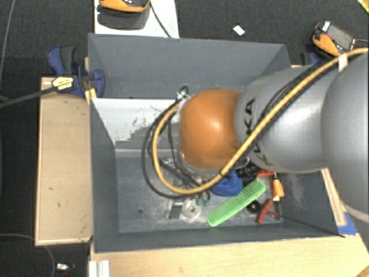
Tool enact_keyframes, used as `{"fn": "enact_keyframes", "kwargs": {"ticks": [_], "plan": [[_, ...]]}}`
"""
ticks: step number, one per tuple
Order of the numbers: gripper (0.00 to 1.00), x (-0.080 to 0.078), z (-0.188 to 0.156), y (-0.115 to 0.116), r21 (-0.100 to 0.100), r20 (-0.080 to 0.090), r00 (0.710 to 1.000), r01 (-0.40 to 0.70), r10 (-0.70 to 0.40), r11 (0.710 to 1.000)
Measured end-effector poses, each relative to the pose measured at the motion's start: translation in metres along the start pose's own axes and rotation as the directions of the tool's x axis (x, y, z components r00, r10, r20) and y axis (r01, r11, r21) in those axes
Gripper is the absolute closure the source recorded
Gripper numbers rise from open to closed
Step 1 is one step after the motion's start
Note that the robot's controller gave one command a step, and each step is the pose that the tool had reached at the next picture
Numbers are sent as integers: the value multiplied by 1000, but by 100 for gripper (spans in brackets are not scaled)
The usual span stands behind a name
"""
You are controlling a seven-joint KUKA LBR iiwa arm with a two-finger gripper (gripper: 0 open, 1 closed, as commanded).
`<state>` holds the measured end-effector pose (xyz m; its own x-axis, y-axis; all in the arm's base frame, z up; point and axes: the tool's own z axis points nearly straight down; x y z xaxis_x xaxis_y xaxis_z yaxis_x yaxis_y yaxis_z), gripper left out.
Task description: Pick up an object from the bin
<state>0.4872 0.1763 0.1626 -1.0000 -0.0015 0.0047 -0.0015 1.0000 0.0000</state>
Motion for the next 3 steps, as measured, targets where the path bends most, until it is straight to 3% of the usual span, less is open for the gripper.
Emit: {"fn": "enact_keyframes", "kwargs": {"ticks": [1,2,3], "plan": [[0,-2,-3,-1,-1,6,1000,-4,4,1000],[0,6,7,-50,0,7,975,221,-221,975],[0,1,33,-67,0,5,994,107,-107,994]]}}
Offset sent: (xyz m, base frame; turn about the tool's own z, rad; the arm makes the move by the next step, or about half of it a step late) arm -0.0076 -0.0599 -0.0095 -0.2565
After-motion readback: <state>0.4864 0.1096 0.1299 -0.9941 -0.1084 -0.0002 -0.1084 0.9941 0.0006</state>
